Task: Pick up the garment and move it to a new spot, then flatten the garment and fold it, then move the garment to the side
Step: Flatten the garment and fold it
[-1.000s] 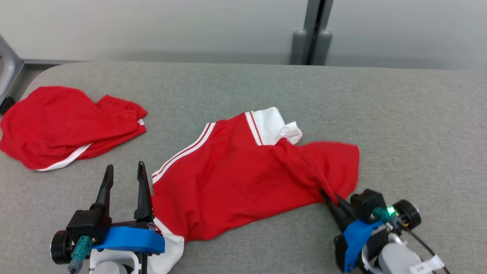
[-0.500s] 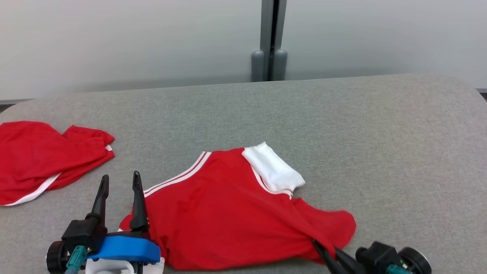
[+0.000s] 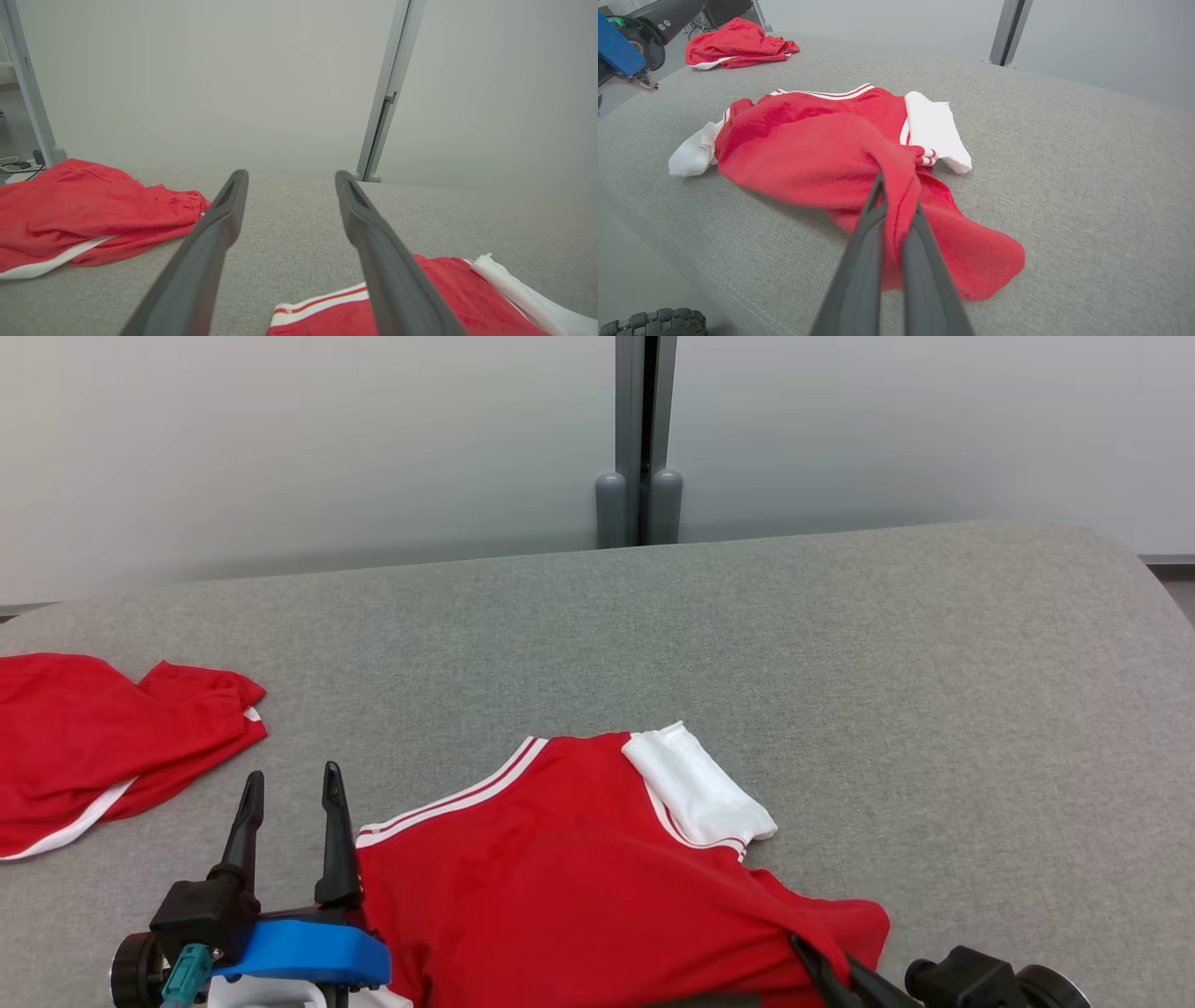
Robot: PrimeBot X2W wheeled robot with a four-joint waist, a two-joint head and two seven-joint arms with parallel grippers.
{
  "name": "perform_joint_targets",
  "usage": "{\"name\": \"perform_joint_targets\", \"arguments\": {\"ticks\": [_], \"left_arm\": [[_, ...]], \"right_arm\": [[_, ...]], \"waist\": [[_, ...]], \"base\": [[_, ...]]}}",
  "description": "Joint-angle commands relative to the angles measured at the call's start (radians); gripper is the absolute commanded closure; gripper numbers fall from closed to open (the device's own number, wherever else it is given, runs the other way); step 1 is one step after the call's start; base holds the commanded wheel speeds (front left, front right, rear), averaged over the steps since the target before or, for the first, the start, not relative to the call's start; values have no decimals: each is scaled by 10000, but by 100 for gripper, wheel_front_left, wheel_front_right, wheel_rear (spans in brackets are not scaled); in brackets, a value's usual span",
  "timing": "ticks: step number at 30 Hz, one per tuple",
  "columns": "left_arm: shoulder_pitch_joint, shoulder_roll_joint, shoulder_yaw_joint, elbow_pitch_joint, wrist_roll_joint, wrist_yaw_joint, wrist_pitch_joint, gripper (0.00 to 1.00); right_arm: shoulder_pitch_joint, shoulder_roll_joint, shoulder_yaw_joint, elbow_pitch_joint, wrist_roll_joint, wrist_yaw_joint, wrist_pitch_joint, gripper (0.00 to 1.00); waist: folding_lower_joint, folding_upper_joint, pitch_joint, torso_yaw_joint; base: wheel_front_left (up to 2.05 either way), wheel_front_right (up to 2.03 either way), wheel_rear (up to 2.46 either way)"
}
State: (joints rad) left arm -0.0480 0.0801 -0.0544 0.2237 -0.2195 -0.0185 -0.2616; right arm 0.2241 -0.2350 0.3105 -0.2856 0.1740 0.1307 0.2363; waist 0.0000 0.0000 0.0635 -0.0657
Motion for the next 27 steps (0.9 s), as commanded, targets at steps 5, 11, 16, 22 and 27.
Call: {"name": "perform_joint_targets", "arguments": {"ticks": [5,11,16,22,27], "left_arm": [[53,-37,50,-10,85,-34,-49,0],[-7,-69,39,13,103,-72,-49,0],[-159,-110,-75,48,124,-99,-50,0],[-315,-171,-212,124,107,-151,-50,0],[-473,-229,-404,125,59,-150,-50,0]], "right_arm": [[-536,41,-237,337,-16,1,-385,100],[-1925,54,-183,1334,-273,1,-885,100],[-3416,32,67,2612,-319,1,-1259,100],[-5079,216,190,4260,-221,1,-1746,100],[-6313,280,158,5513,-194,1,-2084,100]], "waist": [[0,0,-86,168],[0,0,-78,471],[0,0,3,836],[0,0,175,1336],[0,0,408,1774]], "base": [[0,0,0],[0,0,0],[0,0,0],[0,0,0],[0,0,0]]}}
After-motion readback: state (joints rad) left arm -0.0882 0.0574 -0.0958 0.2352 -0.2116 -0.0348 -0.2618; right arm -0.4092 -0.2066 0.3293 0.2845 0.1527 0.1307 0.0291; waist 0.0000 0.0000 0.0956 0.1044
